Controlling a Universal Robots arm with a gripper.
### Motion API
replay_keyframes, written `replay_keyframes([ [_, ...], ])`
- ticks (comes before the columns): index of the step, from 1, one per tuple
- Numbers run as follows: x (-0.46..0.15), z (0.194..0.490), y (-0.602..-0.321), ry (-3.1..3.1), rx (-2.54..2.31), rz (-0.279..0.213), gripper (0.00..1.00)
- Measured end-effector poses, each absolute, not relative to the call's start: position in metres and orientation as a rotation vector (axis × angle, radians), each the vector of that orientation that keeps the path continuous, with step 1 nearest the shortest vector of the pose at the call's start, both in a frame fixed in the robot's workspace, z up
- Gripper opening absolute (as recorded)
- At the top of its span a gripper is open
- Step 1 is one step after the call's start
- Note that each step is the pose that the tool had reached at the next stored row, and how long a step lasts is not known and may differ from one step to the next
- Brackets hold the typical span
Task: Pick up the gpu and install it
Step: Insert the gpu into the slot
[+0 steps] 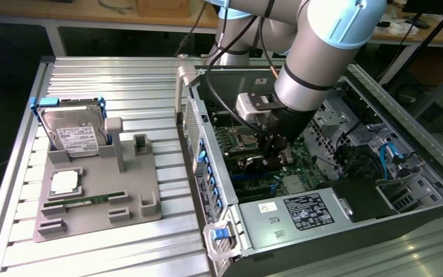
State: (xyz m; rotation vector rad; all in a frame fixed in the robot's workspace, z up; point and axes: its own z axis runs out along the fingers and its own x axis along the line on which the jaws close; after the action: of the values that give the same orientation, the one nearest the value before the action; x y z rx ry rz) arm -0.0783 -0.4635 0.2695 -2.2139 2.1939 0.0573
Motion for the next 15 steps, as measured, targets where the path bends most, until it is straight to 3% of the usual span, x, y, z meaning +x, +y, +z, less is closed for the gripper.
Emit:
replay_keyframes([
  [15, -0.0815, 0.2693, -0.4619, 2.196, -2.212, 0.057, 0.27],
])
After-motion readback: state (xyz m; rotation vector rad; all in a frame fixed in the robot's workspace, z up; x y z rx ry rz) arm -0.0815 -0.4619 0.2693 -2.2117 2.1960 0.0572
